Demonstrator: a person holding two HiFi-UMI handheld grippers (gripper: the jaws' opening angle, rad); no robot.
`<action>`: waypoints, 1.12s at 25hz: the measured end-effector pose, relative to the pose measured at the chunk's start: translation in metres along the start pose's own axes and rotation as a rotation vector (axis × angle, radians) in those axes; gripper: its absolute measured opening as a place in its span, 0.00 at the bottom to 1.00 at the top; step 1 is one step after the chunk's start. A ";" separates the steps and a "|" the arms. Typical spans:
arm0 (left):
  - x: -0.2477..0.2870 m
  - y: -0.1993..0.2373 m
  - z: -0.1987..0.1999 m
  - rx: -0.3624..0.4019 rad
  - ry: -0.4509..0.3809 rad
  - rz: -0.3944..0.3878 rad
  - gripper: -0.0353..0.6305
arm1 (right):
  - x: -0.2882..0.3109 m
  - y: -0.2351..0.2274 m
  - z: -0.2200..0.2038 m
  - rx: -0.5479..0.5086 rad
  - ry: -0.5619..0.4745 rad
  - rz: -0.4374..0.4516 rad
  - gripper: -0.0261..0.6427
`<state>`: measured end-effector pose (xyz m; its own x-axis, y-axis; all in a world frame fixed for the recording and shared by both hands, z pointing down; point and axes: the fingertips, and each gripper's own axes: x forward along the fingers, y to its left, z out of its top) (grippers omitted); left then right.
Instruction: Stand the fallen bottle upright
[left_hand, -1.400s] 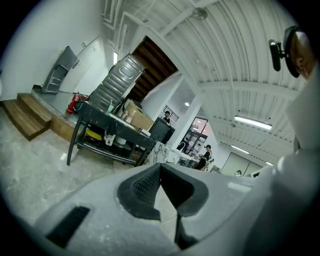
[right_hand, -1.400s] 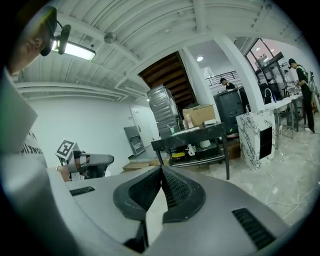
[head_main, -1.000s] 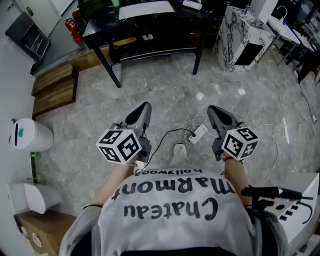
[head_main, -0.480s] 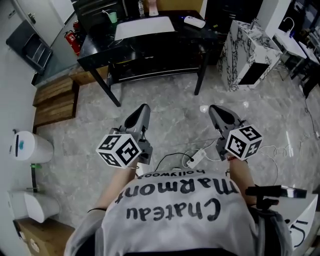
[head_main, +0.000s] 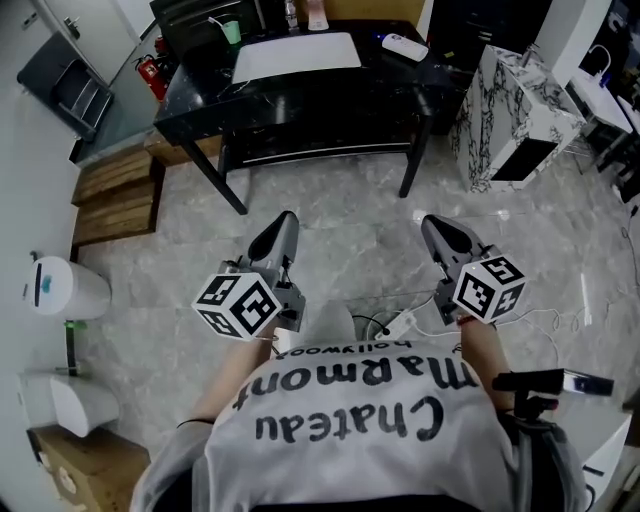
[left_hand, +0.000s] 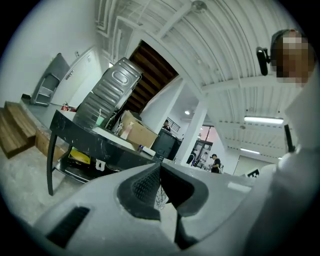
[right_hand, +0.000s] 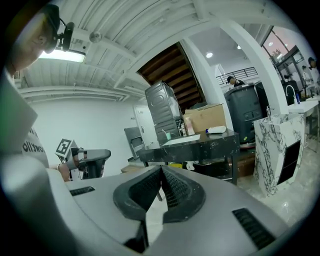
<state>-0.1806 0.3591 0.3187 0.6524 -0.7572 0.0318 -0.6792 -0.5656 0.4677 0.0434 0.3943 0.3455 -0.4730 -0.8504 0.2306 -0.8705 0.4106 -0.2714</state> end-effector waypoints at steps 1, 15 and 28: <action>0.005 0.000 -0.002 0.017 0.015 -0.007 0.07 | 0.005 -0.004 -0.001 0.015 0.001 -0.001 0.06; 0.095 0.088 0.066 0.052 0.038 -0.065 0.07 | 0.125 -0.043 0.065 0.035 -0.070 -0.058 0.06; 0.192 0.181 0.143 0.038 0.045 -0.172 0.07 | 0.232 -0.060 0.139 0.047 -0.199 -0.133 0.06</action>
<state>-0.2258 0.0646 0.2830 0.7741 -0.6330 -0.0059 -0.5678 -0.6984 0.4358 0.0053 0.1264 0.2852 -0.3145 -0.9459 0.0800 -0.9137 0.2788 -0.2957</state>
